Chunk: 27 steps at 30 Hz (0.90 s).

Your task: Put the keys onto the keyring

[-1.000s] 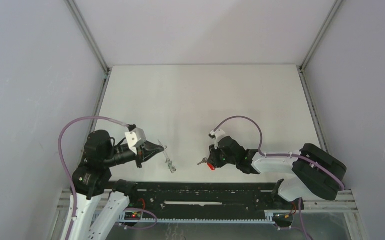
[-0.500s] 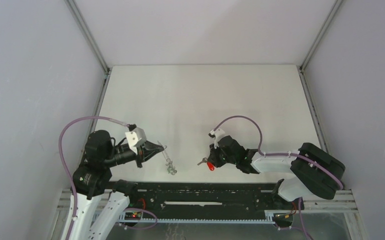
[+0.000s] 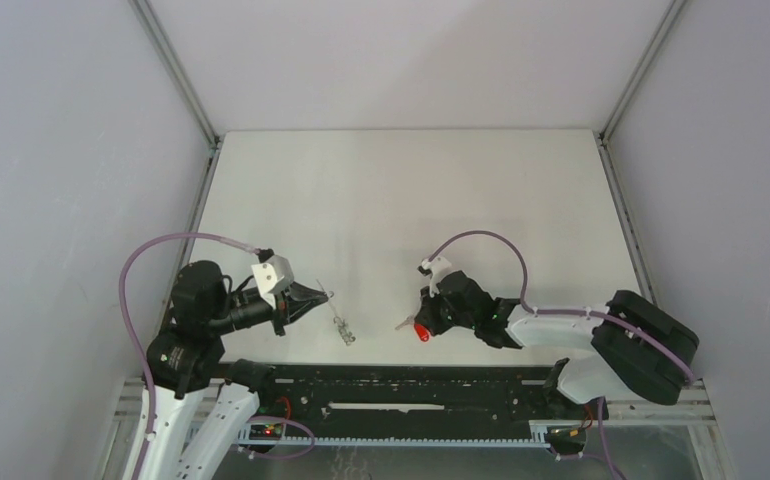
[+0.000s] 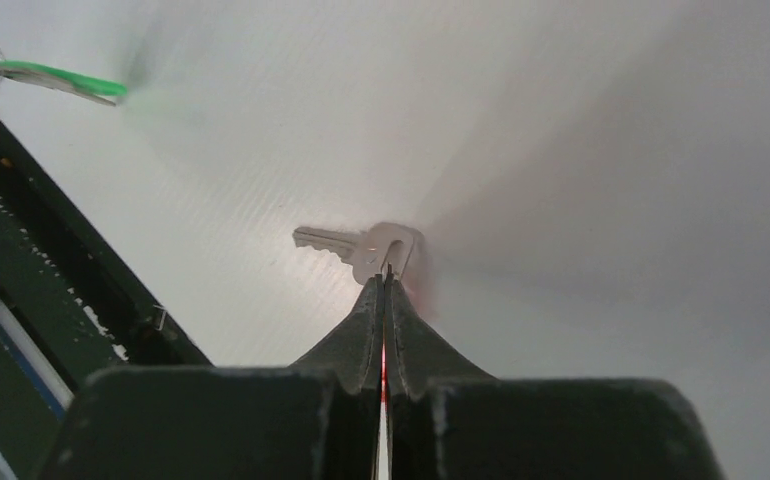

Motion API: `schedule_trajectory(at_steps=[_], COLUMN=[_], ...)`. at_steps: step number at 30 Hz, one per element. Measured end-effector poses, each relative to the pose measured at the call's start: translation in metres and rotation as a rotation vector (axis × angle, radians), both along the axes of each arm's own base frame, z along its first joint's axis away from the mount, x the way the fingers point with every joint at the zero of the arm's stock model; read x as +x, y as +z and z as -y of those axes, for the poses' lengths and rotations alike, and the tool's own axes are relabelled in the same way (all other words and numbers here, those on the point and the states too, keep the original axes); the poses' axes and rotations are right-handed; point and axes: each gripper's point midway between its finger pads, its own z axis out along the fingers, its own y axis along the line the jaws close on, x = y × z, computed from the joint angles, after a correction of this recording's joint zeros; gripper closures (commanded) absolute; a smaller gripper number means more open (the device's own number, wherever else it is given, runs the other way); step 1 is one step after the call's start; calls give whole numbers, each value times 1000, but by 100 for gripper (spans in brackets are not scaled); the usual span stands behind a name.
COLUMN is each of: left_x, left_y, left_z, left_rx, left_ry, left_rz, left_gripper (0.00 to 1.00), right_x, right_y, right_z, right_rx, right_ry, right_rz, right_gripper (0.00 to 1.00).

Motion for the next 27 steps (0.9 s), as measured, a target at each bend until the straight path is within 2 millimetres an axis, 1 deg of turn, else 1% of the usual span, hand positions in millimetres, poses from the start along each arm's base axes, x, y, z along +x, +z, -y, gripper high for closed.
schedule_trajectory(at_steps=[4, 12, 14, 17, 20, 24, 26, 27], left_x=[0, -1, 0, -2, -4, -4, -2, -1], left_y=[0, -3, -4, -14, -23, -30, -33, -35], left_z=[0, 0, 2, 6, 10, 14, 14, 14], left_rx=[0, 4, 7, 19, 46, 84, 102, 115], left_ry=[0, -3, -11, -37, -61, -78, -72, -68], left_rz=[0, -13, -22, -46, -61, -57, -60, -60], left_gripper=[100, 100, 100, 100, 100, 100, 100, 100], right_x=[-9, -45, -52, -61, -70, -82, -88, -91], right_y=[21, 82, 102, 139, 183, 231, 248, 254], right_z=[-5, -20, -25, -37, -48, -61, -69, -72], right_rx=[40, 157, 186, 241, 302, 348, 357, 357], right_ry=[47, 257, 314, 399, 478, 562, 599, 615], right_rz=[32, 141, 161, 184, 198, 209, 210, 211], right_gripper=[100, 100, 100, 100, 100, 100, 100, 100])
